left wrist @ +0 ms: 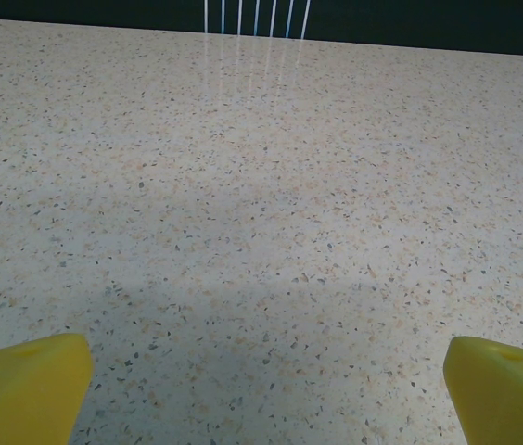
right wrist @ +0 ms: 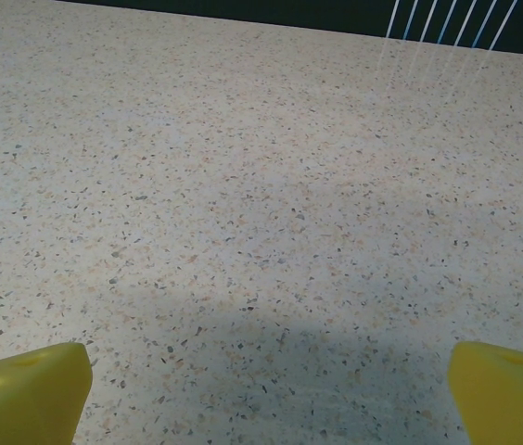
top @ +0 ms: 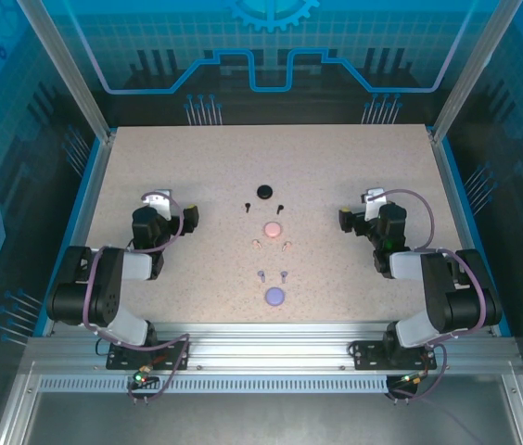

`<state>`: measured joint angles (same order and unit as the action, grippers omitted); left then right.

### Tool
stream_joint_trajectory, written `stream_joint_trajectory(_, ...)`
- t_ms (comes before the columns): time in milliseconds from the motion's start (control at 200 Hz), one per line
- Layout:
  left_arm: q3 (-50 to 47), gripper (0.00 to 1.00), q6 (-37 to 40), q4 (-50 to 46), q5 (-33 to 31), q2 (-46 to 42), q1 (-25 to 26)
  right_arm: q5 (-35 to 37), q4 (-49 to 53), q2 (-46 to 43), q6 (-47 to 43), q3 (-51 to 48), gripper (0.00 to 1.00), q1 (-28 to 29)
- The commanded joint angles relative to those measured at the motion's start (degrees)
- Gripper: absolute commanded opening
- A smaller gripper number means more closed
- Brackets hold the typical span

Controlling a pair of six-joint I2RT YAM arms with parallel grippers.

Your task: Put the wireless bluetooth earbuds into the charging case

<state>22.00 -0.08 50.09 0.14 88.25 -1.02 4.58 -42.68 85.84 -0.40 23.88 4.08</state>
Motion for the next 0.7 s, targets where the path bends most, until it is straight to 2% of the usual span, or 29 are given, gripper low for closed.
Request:
stream_joint_trajectory(0,-1.1,0.99,-0.4,2.3,-1.0,-1.6,0.0,2.8,3.8,-1.6,0.9,2.7,1.0,0.0)
stream_joint_trajectory(95,-0.4,0.99,-0.5,-2.3,-1.7,-5.6,0.0,3.5,13.0,-4.9,1.4,6.1,1.0,0.0)
stream_joint_trajectory(300,3.6,0.99,-0.4,-14.4,-3.3,-12.3,0.6,3.1,23.9,-10.7,4.7,9.4,1.0,0.1)
stream_joint_trajectory(470,8.8,0.99,-2.2,-23.5,-3.7,-17.4,2.5,1.6,31.9,-19.1,9.4,10.7,1.0,0.3)
stream_joint_trajectory(695,22.0,0.99,-13.7,-44.7,-4.4,-21.3,8.0,-5.1,44.4,-27.3,15.7,15.2,1.0,1.9)
